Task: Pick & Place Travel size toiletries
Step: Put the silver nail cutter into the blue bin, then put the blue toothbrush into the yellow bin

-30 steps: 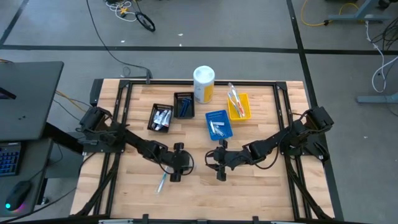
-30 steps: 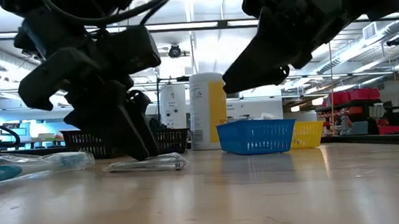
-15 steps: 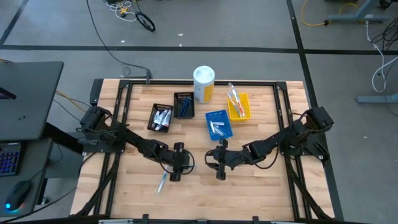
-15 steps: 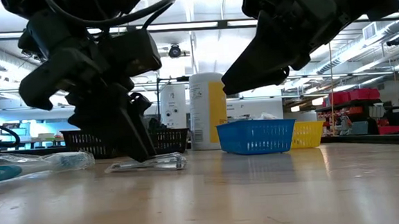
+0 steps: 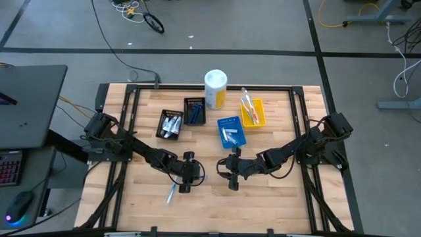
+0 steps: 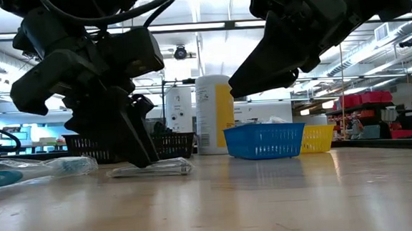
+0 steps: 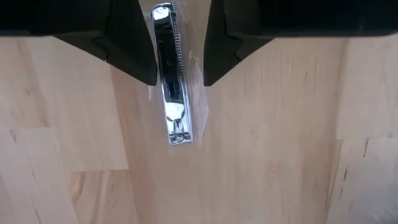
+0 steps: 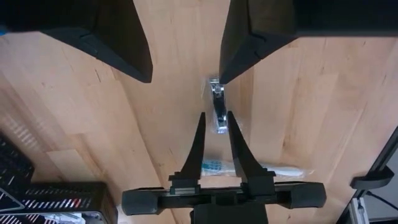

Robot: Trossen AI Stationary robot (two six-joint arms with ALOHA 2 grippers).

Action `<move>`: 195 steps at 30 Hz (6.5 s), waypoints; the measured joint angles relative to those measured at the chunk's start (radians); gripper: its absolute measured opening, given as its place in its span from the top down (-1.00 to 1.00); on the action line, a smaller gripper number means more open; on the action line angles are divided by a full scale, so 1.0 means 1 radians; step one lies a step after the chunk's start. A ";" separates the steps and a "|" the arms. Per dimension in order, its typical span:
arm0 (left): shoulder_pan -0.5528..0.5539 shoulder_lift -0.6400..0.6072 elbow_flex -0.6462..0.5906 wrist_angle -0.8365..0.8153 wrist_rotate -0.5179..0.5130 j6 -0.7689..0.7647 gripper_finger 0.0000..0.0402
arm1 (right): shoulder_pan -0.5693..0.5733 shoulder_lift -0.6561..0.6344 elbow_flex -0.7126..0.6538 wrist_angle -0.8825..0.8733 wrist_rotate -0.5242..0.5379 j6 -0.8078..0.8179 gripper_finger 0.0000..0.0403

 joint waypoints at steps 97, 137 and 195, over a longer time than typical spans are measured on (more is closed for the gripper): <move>0.166 -0.002 0.111 0.099 -0.403 0.079 0.02 | -0.247 -0.119 -0.043 -0.283 0.438 0.241 0.65; 0.044 0.000 0.381 -0.907 0.251 -0.967 0.04 | -0.432 -0.051 -0.043 -0.112 0.104 -0.068 0.11; 0.256 -0.246 0.303 -0.039 -0.235 -0.110 0.89 | -0.368 -0.156 -0.042 0.323 -0.354 -0.195 0.17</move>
